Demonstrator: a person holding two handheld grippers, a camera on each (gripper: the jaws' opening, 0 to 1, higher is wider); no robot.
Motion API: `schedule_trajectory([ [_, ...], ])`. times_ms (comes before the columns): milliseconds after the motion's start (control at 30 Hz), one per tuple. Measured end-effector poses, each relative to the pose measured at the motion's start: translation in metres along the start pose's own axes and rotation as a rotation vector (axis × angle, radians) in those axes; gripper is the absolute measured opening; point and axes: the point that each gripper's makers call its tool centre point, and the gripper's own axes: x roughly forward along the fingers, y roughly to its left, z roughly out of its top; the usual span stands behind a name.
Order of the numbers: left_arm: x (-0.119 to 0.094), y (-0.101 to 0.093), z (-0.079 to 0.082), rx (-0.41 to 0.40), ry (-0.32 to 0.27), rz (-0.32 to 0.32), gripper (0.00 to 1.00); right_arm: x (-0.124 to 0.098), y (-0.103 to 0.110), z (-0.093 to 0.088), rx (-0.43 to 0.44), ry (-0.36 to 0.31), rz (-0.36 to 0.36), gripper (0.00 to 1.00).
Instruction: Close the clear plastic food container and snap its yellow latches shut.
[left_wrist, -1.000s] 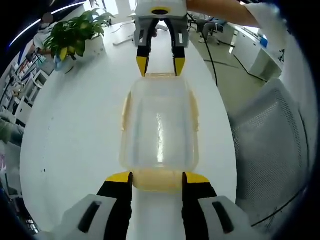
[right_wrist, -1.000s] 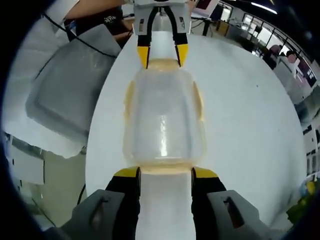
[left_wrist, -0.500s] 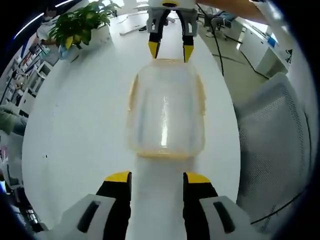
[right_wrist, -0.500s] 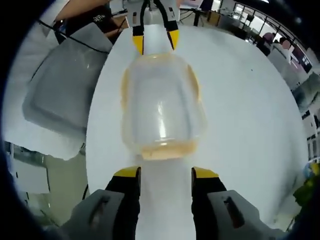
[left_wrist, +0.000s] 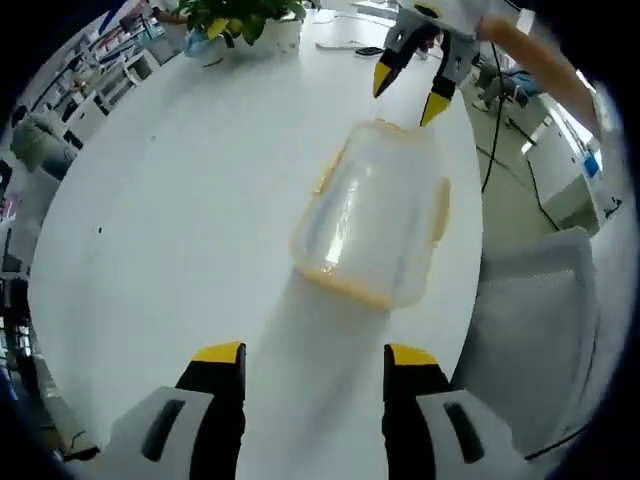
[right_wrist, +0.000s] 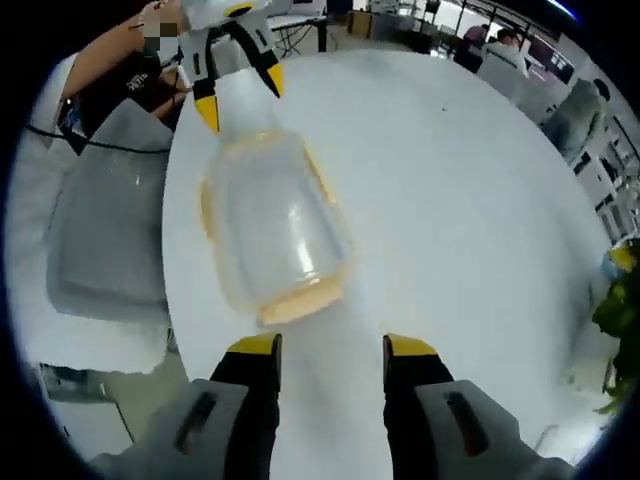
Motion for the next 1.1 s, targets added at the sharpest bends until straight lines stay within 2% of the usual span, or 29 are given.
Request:
schedule_trajectory([
  [33, 0.000, -0.003, 0.001, -0.047, -0.002, -0.015, 0.56, -0.001, 0.000, 0.001, 0.013, -0.006, 0.003, 0.37],
  [100, 0.000, -0.008, 0.007, -0.185, -0.018, -0.051, 0.57, -0.002, 0.002, 0.007, 0.098, -0.034, 0.009, 0.37],
  [167, 0.001, -0.016, 0.010, -0.357, -0.027, -0.123, 0.57, -0.003, 0.003, 0.014, 0.197, -0.078, 0.019, 0.35],
  [200, 0.002, -0.022, 0.012, -0.477, -0.022, -0.169, 0.56, -0.004, 0.002, 0.018, 0.259, -0.104, 0.025, 0.33],
  [233, 0.002, -0.025, 0.013, -0.547, -0.019, -0.191, 0.55, -0.005, 0.003, 0.019, 0.295, -0.117, 0.034, 0.32],
  [300, 0.004, -0.026, 0.015, -0.635, -0.021, -0.218, 0.48, -0.007, 0.003, 0.023, 0.406, -0.153, 0.056, 0.32],
  [367, 0.006, -0.022, 0.021, -0.715, -0.042, -0.212, 0.44, -0.008, 0.005, 0.028, 0.501, -0.205, 0.094, 0.36],
  [400, 0.007, -0.020, 0.022, -0.724, -0.047, -0.208, 0.45, -0.009, 0.006, 0.029, 0.530, -0.220, 0.110, 0.37],
  [433, 0.008, -0.022, 0.024, -0.753, -0.047, -0.220, 0.45, -0.009, 0.005, 0.029, 0.582, -0.231, 0.116, 0.37],
  [500, 0.009, -0.029, 0.028, -0.793, -0.039, -0.255, 0.46, -0.008, 0.004, 0.026, 0.628, -0.236, 0.117, 0.35],
  [533, 0.010, -0.030, 0.028, -0.790, -0.034, -0.258, 0.46, -0.008, 0.005, 0.020, 0.634, -0.207, 0.123, 0.31],
  [600, 0.012, -0.032, 0.029, -0.785, -0.028, -0.254, 0.45, -0.005, 0.004, 0.016, 0.662, -0.198, 0.115, 0.22],
  [700, 0.016, -0.034, 0.027, -0.763, -0.003, -0.245, 0.45, -0.001, 0.003, 0.014, 0.710, -0.201, 0.126, 0.26],
  [800, 0.021, -0.031, 0.028, -0.765, -0.005, -0.225, 0.45, 0.007, 0.006, 0.012, 0.723, -0.190, 0.142, 0.27],
  [867, 0.026, -0.031, 0.031, -0.815, -0.011, -0.211, 0.45, 0.015, 0.007, 0.008, 0.743, -0.175, 0.146, 0.25],
  [967, 0.032, -0.037, 0.034, -0.802, 0.005, -0.223, 0.43, 0.025, 0.011, 0.003, 0.747, -0.127, 0.159, 0.21],
  [1033, 0.035, -0.040, 0.032, -0.783, 0.026, -0.206, 0.42, 0.029, 0.011, -0.001, 0.738, -0.104, 0.148, 0.19],
  [1100, 0.036, -0.040, 0.029, -0.770, 0.045, -0.203, 0.40, 0.028, 0.012, 0.004, 0.749, -0.126, 0.170, 0.17],
])
